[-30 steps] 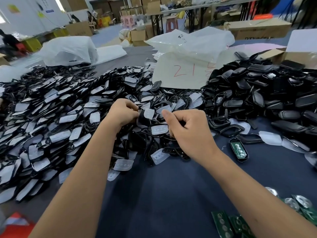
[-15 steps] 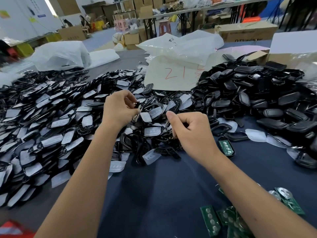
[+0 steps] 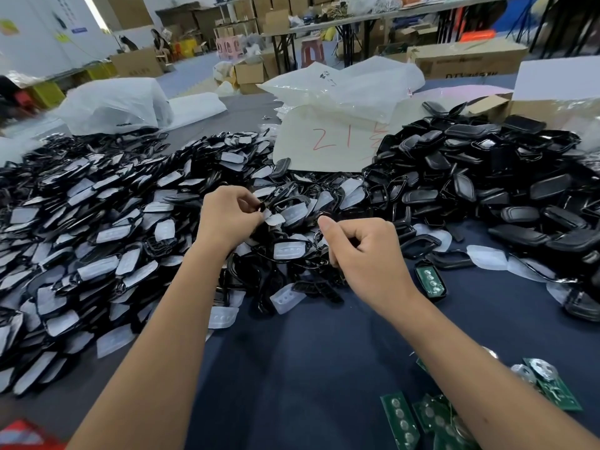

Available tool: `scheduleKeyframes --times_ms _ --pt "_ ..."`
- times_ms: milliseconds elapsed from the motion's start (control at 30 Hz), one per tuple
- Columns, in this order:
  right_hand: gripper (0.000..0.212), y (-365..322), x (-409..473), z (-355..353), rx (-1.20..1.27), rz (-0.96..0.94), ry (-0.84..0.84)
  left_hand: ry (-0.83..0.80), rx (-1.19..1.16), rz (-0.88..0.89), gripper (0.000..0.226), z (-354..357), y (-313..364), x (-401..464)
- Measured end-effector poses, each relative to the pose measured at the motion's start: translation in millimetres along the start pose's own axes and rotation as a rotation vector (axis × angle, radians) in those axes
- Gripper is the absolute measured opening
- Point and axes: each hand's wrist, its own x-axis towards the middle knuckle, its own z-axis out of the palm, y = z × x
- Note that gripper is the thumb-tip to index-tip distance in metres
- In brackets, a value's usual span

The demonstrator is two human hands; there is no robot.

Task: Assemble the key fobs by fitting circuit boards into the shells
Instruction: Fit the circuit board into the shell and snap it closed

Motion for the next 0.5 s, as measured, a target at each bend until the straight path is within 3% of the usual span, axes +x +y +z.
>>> scheduleKeyframes --times_ms 167,400,500 --pt "0.065 -1 10 9 -0.022 -0.003 -0.027 -0.007 -0.093 -0.046 0.018 0 -9 9" --pt "0.064 -5 48 43 -0.194 -0.025 -0.057 0.205 0.074 0.031 0.018 15 -11 46" --pt "0.047 3 69 59 -0.337 0.011 0.000 0.179 0.106 0.040 0.011 28 -4 69"
